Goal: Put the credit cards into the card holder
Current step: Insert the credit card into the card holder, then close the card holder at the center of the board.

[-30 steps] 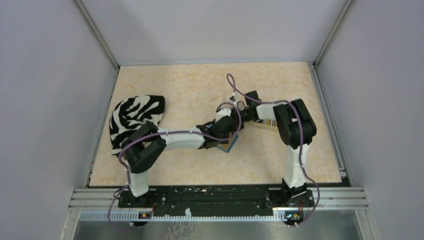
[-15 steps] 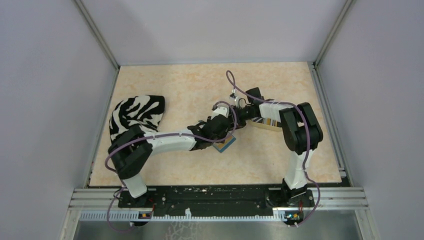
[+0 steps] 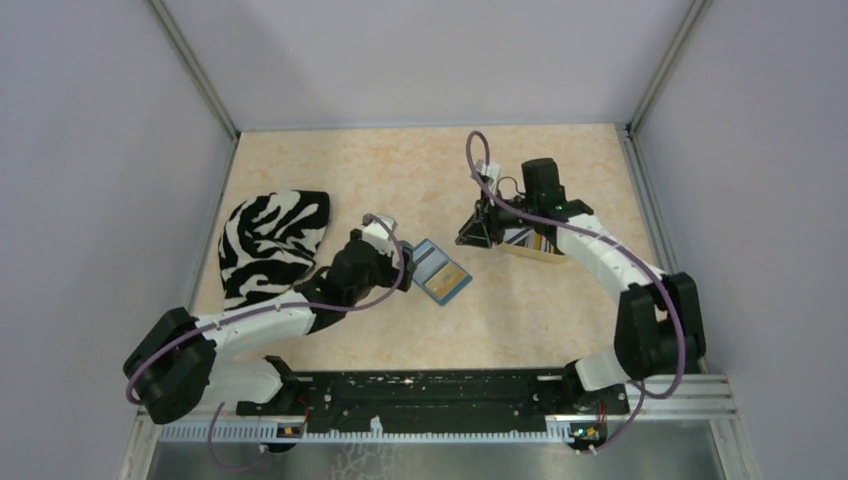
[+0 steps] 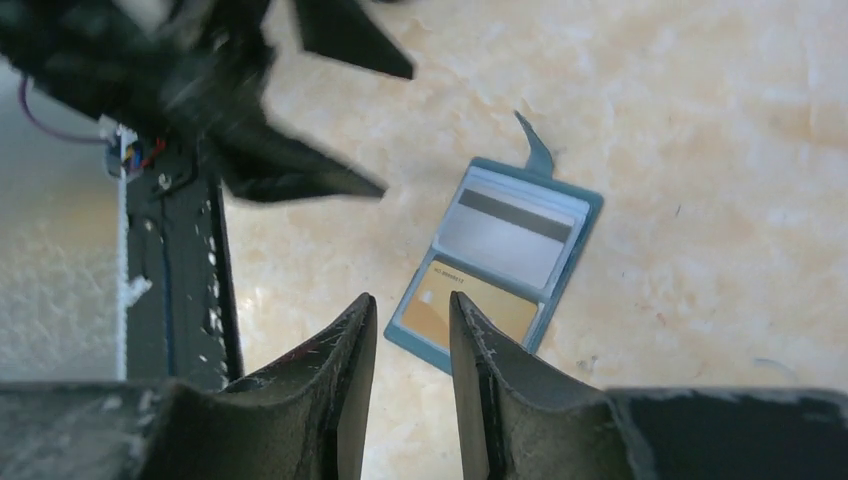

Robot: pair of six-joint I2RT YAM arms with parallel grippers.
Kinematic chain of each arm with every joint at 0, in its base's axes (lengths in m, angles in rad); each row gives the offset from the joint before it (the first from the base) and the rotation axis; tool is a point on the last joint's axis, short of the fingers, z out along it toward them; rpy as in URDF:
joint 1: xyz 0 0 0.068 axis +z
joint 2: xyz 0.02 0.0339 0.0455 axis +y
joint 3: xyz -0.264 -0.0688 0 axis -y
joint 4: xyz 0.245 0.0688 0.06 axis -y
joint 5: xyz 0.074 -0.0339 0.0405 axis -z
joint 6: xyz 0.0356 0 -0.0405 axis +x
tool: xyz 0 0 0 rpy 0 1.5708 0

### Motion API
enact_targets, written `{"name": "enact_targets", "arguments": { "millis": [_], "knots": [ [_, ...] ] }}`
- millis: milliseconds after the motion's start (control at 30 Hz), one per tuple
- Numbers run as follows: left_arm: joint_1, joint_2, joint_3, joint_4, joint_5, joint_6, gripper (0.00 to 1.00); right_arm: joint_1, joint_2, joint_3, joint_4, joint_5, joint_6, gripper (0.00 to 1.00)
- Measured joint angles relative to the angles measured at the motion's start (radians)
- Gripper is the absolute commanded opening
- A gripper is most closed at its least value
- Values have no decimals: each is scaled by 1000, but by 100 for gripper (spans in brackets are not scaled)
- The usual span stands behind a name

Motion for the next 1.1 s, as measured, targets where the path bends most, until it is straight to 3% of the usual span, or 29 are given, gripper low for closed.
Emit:
{"name": "enact_targets", "arguments": {
  "millis": [100,200,267,467,667,767,1000,1100],
  "knots": [
    [129,-18,-52,57,91,-1,99,0,-117,-70,2,-90,-196,33],
    [212,-7,-93,137,165,6,99,0,-155,-93,-120,-191,-511,33],
    [240,35,-93,177,223,12,96,3,-131,-93,-261,-238,-768,31],
    [345,217,-32,207,412,40,80,14,12,-67,-589,-261,-1202,24],
    [389,332,23,227,528,85,76,20,51,-33,-731,-260,-1387,24],
    [394,370,47,235,573,107,64,20,51,-32,-753,-259,-1414,24],
    [414,456,118,243,635,137,60,21,60,-25,-783,-256,-1442,23],
    [417,478,136,243,645,143,50,21,73,-18,-787,-255,-1446,23]
  ]
}}
